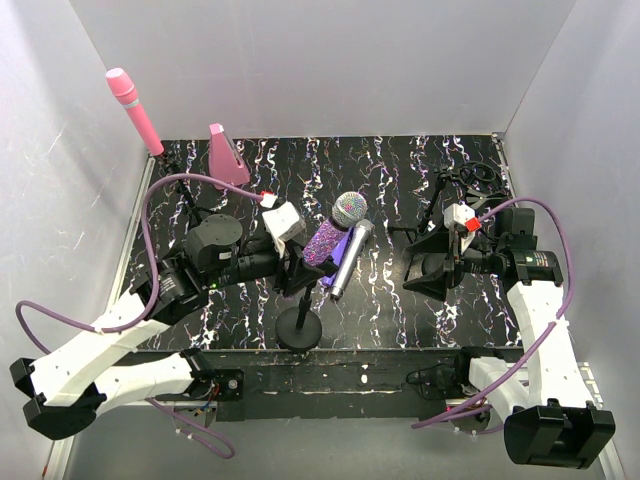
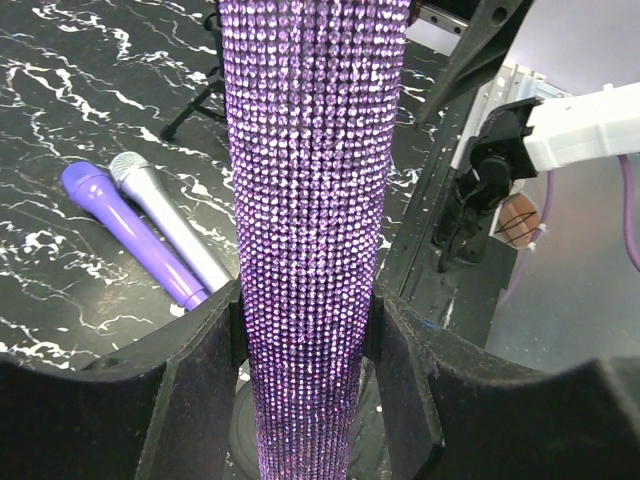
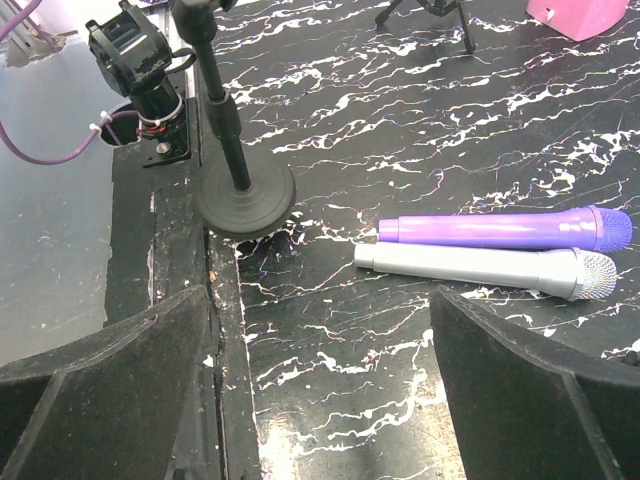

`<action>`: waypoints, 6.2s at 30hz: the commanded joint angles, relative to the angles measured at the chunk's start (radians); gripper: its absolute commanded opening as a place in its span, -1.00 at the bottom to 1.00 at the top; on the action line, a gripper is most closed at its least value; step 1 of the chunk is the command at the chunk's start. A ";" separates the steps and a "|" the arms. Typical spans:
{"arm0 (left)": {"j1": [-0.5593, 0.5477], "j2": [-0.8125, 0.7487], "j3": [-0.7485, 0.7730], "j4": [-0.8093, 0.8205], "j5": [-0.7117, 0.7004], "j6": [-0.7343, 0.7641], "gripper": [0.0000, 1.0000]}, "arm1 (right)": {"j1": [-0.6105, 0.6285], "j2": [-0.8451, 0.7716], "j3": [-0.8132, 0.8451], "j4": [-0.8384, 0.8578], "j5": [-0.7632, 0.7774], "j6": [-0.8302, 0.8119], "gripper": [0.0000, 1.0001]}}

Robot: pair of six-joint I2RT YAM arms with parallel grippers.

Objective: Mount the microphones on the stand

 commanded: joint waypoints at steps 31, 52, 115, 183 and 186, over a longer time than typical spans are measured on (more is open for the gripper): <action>0.325 0.181 0.164 0.217 -0.101 0.032 -0.90 | -0.015 0.015 -0.008 0.024 -0.018 0.000 0.97; 0.566 0.205 0.109 0.300 -0.046 0.029 -0.89 | -0.016 0.023 -0.014 0.032 -0.021 0.005 0.97; 0.799 0.115 -0.284 0.663 -0.067 0.091 -0.35 | -0.018 0.023 -0.033 0.052 -0.026 0.019 0.97; 0.740 -0.299 -0.143 -0.157 -0.303 -0.165 0.96 | -0.026 -0.023 0.033 -0.436 0.127 -0.326 0.97; 0.735 -0.310 -0.132 -0.173 -0.276 -0.172 0.96 | -0.026 -0.042 0.029 -0.439 0.141 -0.316 0.97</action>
